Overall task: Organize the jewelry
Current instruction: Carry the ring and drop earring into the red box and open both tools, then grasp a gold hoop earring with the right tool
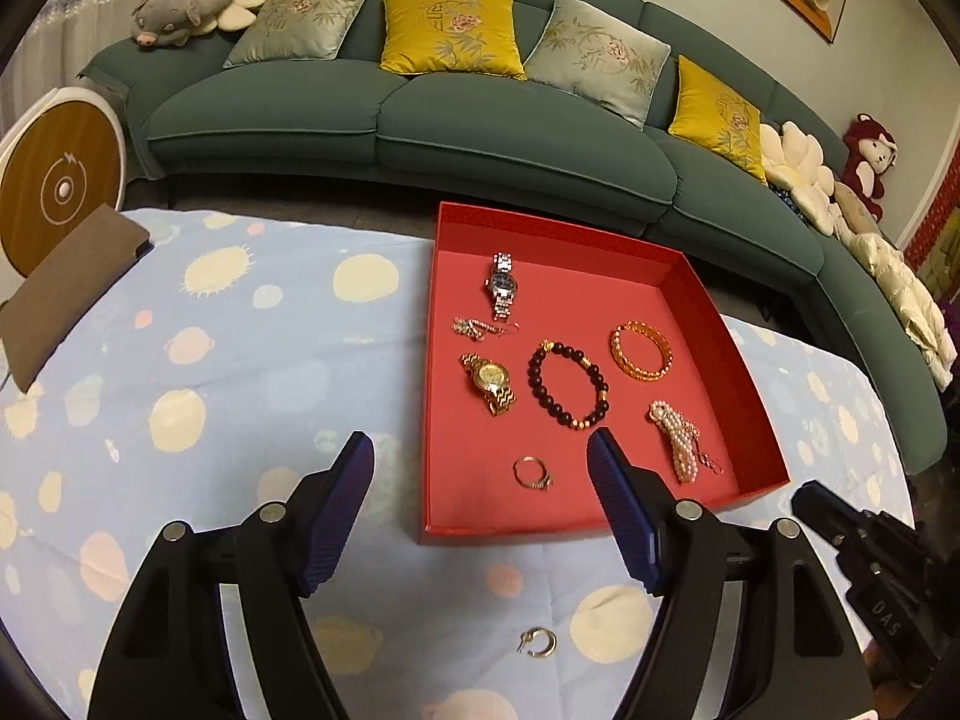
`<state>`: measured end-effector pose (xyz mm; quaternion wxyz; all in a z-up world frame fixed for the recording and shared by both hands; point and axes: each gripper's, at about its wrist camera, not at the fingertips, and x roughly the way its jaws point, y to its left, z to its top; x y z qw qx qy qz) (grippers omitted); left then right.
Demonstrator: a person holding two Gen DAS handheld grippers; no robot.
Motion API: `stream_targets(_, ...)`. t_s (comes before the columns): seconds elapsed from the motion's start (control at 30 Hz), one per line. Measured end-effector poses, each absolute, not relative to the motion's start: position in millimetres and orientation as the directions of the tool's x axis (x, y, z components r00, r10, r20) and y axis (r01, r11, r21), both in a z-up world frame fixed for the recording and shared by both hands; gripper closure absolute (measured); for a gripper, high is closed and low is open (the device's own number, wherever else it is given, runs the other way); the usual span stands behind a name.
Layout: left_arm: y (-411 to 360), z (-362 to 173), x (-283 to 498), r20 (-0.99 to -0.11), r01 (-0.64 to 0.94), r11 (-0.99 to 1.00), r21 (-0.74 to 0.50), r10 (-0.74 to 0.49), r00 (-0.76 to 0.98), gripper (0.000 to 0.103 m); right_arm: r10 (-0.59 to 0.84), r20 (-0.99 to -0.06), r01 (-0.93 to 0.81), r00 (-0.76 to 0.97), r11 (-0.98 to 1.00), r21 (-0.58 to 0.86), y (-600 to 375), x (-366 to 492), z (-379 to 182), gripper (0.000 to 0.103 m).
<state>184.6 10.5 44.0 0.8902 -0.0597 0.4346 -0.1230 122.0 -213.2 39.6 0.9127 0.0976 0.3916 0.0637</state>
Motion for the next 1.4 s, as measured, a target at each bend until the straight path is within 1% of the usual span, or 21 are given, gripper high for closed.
stream_targets(0.03,12,42,179,-0.761,0.165,0.963,-0.214,-0.27,0.589,0.032,0.198,-0.714,-0.045,0.671,0.973,0.228,-210,120,34,0.094)
stream_targets(0.1,11,37,168,-0.77,0.166,0.967,-0.195,-0.256,0.584,0.032,0.203,-0.732,-0.053,0.65,0.973,0.223,-202,119,23,0.071)
stream_targets(0.13,10,34,162,-0.775,0.172,0.969,-0.177,-0.245,0.582,0.032,0.208,-0.74,-0.063,0.639,0.974,0.219,-196,119,17,0.07)
stream_targets(0.43,1,1,130,-0.814,0.263,0.961,-0.087,-0.221,0.537,0.032,0.204,-0.793,-0.153,0.574,0.978,0.141,-148,131,-22,0.07)
stream_targets(0.73,-7,-19,122,-0.84,0.305,0.95,-0.069,-0.22,0.495,0.032,0.168,-0.804,-0.174,0.57,0.981,0.081,-138,136,-36,0.071)
stream_targets(0.83,-10,-21,120,-0.841,0.308,0.949,-0.072,-0.224,0.492,0.032,0.168,-0.804,-0.177,0.57,0.981,0.079,-138,138,-37,0.075)
stream_targets(0.97,-13,-23,121,-0.844,0.307,0.949,-0.07,-0.221,0.488,0.032,0.169,-0.805,-0.176,0.568,0.981,0.082,-140,139,-36,0.086)
stream_targets(1.4,-11,-25,120,-0.85,0.308,0.949,-0.069,-0.218,0.48,0.032,0.177,-0.805,-0.172,0.566,0.98,0.095,-140,137,-35,0.087)
